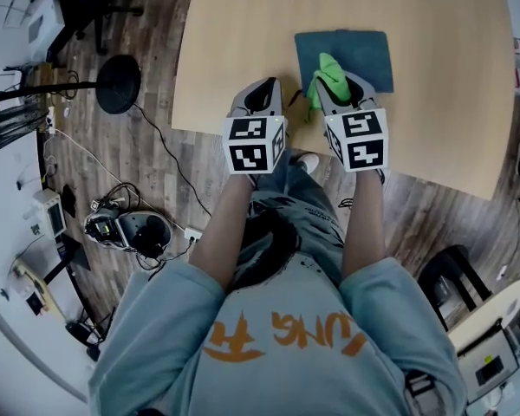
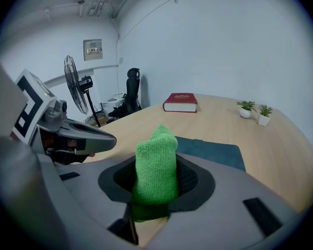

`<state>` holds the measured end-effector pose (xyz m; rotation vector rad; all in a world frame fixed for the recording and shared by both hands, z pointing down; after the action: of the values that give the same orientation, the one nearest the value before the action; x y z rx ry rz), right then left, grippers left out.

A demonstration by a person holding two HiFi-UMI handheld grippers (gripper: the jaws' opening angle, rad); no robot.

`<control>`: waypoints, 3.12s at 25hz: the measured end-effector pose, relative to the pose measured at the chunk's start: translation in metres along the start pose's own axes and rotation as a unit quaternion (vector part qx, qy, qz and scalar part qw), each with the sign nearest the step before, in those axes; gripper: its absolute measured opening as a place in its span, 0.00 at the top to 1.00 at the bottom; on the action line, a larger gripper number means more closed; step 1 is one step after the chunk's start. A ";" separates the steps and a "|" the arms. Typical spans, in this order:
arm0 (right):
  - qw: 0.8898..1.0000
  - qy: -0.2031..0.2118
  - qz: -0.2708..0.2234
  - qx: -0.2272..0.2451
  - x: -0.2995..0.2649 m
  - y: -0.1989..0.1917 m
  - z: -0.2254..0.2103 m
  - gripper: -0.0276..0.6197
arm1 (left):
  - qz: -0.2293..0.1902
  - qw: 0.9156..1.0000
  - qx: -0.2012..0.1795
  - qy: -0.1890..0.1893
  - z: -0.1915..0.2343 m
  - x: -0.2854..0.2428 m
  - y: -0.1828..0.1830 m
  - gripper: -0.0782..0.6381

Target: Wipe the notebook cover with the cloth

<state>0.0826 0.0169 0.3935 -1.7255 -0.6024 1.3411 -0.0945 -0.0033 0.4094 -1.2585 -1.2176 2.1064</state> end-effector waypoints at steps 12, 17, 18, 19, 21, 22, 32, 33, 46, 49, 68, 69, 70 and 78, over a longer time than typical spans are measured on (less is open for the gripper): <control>0.998 0.041 0.044 0.022 -0.031 -0.009 0.011 0.75 | 0.011 1.000 -0.001 0.002 0.008 -0.009 0.002 0.87; 0.997 0.049 0.056 0.028 -0.039 -0.013 0.012 0.75 | 0.019 1.000 -0.010 0.001 0.009 -0.012 0.005 0.87; 0.997 0.052 0.057 0.029 -0.040 -0.013 0.010 0.75 | 0.020 1.000 -0.011 0.000 0.009 -0.014 0.006 0.87; 0.996 0.055 0.058 0.028 -0.041 -0.014 0.008 0.75 | 0.021 1.000 -0.012 -0.001 0.008 -0.015 0.006 0.87; 0.996 0.061 0.057 0.024 -0.039 -0.013 0.005 0.75 | 0.023 1.000 -0.013 -0.004 0.006 -0.017 0.007 0.87; 0.996 0.062 0.055 0.022 -0.038 -0.013 0.003 0.75 | 0.023 1.000 -0.014 -0.005 0.005 -0.018 0.007 0.87; 0.998 0.037 0.054 0.010 -0.030 -0.019 -0.014 0.75 | 0.029 0.999 -0.020 -0.019 -0.006 -0.027 0.005 0.87; 0.998 0.035 0.053 0.008 -0.029 -0.020 -0.016 0.75 | 0.030 0.999 -0.022 -0.020 -0.007 -0.028 0.006 0.87; 0.998 -0.003 0.059 -0.011 -0.016 -0.024 -0.034 0.75 | 0.037 0.998 -0.035 -0.038 -0.023 -0.030 0.006 0.87; 0.998 -0.015 0.059 -0.017 -0.014 -0.025 -0.040 0.75 | 0.038 0.998 -0.038 -0.042 -0.025 -0.032 0.007 0.87; 0.990 -0.111 0.050 -0.066 0.014 -0.044 -0.088 0.74 | 0.042 0.996 -0.048 -0.066 -0.042 -0.037 0.003 0.87; 0.990 -0.116 0.049 -0.067 0.017 -0.045 -0.092 0.74 | 0.042 0.996 -0.048 -0.066 -0.043 -0.037 0.003 0.87; 0.989 -0.120 0.047 -0.067 0.019 -0.047 -0.097 0.75 | 0.042 0.996 -0.048 -0.065 -0.044 -0.036 0.003 0.87; 0.986 -0.147 0.044 -0.071 0.030 -0.053 -0.121 0.74 | 0.040 0.997 -0.044 -0.057 -0.046 -0.035 0.006 0.87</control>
<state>0.2124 0.0285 0.4301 -1.6960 -0.8112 1.6671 -0.0372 -0.0091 0.4121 -1.2577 -1.3442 2.2309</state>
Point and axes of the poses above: the fingertips, and each gripper's own axes: x backward along the fingers, z to its left, y out of its top, the point moved 10 cm from there along x, backward along the fingers, and after that the axes turned 8 degrees about -z, right-handed, at the moved point
